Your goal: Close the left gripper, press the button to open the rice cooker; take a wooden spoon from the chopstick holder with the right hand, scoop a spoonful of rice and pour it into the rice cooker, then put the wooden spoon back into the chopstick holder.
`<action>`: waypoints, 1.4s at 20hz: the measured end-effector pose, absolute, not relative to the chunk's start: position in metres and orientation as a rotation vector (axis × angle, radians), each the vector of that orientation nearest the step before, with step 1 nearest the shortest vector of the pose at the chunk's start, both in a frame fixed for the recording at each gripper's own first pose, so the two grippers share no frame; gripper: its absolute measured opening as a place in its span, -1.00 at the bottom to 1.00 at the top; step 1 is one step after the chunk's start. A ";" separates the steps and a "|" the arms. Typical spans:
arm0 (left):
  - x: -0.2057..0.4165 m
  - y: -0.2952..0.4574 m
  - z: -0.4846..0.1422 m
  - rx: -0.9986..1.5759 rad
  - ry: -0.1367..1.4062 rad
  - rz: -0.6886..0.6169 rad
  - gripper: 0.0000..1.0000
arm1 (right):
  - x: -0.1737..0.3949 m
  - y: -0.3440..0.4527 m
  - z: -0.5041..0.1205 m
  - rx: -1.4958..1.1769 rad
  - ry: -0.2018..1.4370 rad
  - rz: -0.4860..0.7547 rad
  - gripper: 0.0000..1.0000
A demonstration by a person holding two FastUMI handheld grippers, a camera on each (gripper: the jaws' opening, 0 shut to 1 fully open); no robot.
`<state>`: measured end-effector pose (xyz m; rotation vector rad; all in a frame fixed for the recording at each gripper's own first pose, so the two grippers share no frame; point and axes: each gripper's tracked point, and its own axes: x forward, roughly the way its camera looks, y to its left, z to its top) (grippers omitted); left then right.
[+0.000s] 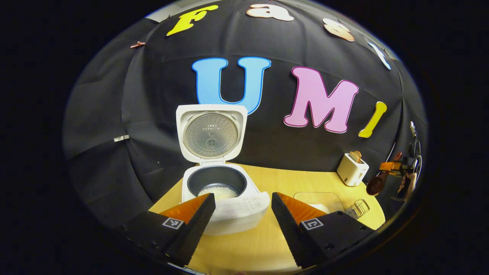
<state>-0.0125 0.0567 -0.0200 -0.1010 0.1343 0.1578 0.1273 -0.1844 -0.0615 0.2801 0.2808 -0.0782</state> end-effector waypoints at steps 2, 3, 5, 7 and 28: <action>-0.018 0.048 -0.024 -0.106 0.147 0.170 0.92 | 0.127 -0.192 -0.085 0.286 0.318 -0.084 -0.63; -0.020 0.045 -0.024 -0.105 0.152 0.175 0.92 | 0.128 -0.194 -0.096 0.289 0.335 -0.085 -0.63; -0.025 0.042 -0.026 -0.105 0.158 0.192 0.92 | 0.130 -0.195 -0.115 0.297 0.371 -0.083 -0.63; -0.028 0.042 -0.025 -0.108 0.160 0.210 0.92 | 0.133 -0.195 -0.133 0.291 0.402 -0.086 -0.63; -0.027 0.064 -0.009 -0.110 0.110 0.215 0.91 | 0.112 -0.214 -0.177 0.218 0.489 -0.221 0.78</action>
